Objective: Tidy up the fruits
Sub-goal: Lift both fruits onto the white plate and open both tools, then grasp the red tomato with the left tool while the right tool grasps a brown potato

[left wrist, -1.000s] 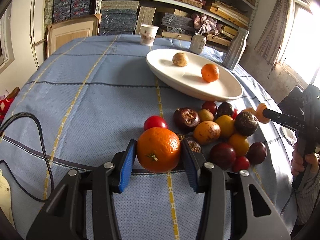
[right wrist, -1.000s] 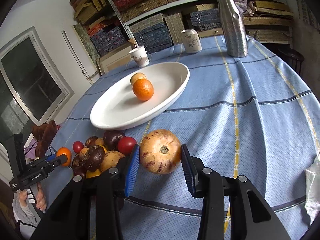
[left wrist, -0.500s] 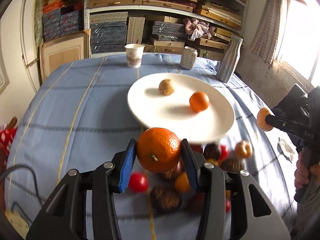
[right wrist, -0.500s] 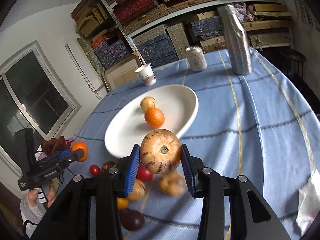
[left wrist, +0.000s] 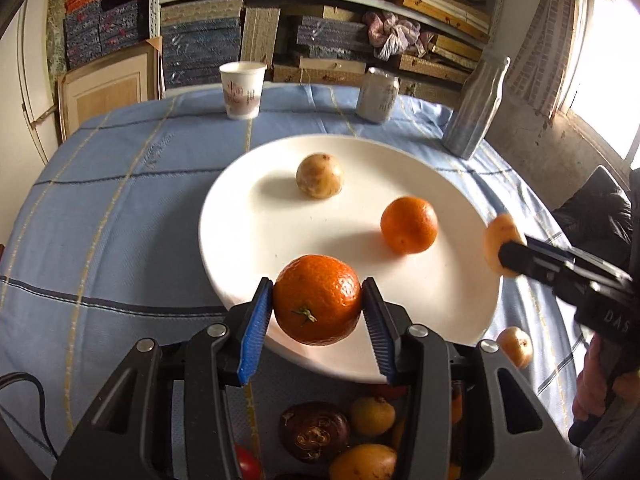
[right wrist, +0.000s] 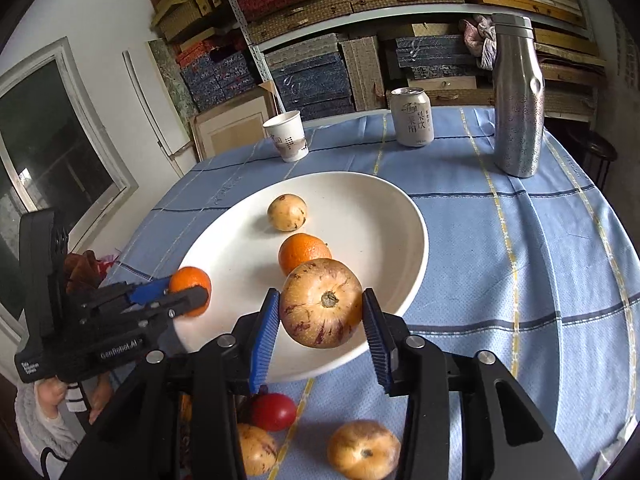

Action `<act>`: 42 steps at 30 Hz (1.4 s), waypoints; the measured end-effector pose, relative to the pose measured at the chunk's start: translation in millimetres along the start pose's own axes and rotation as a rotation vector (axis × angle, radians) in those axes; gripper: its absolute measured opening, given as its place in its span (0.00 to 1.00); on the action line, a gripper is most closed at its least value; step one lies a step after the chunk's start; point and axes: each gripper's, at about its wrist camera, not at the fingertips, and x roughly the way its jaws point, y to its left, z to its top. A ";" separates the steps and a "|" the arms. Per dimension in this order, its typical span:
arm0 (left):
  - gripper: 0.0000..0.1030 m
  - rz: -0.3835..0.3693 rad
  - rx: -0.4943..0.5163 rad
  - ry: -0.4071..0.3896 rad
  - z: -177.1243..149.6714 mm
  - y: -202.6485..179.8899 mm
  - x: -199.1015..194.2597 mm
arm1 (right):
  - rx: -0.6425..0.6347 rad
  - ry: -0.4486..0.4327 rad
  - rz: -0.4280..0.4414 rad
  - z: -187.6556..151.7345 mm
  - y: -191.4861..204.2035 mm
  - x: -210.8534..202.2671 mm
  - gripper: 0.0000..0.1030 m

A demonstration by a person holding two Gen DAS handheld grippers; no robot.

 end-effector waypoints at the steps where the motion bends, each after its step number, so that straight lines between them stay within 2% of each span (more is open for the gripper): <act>1: 0.44 0.003 -0.002 0.005 -0.2 2.0 1.8 | 0.001 -0.009 0.000 0.6 0.1 1.5 0.43; 4: 0.52 0.002 -0.016 -0.021 1.2 6.0 -3.9 | -0.009 -0.011 0.018 -1.1 2.4 0.8 0.44; 9: 0.55 -0.008 -0.016 -0.065 0.7 6.1 -22.7 | -0.008 -0.037 0.042 -2.7 4.9 -14.6 0.45; 13: 0.70 0.024 -0.018 -0.109 -6.9 10.4 -43.8 | 0.000 -0.095 0.031 -6.9 2.8 -37.4 0.59; 17: 0.70 0.045 -0.042 -0.138 -19.4 25.1 -64.4 | 0.007 -0.148 0.003 -21.4 -4.4 -60.4 0.64; 19: 0.72 0.061 -0.068 -0.141 -29.7 36.1 -73.1 | 0.027 -0.169 -0.026 -36.4 -10.8 -69.6 0.71; 23: 0.83 0.101 -0.138 -0.146 -55.2 56.9 -86.9 | 0.009 -0.193 -0.066 -48.2 -13.3 -80.5 0.73; 25: 0.84 0.125 -0.151 -0.137 -71.0 63.0 -91.2 | 0.017 -0.207 -0.076 -50.4 -13.5 -84.5 0.81; 27: 0.84 0.139 -0.160 -0.124 -86.2 66.4 -92.3 | 0.015 -0.216 -0.082 -52.3 -11.7 -86.0 0.83; 32: 0.85 0.155 -0.144 -0.083 -100.2 63.3 -84.0 | -0.001 -0.209 -0.083 -58.0 -6.7 -86.7 0.84; 36: 0.84 0.165 -0.089 -0.091 -101.9 51.2 -81.0 | 0.012 -0.208 -0.084 -60.4 -10.3 -88.7 0.84; 42: 0.84 0.180 -0.026 -0.061 -104.8 38.8 -69.9 | 0.012 -0.176 -0.080 -62.8 -10.0 -81.7 0.84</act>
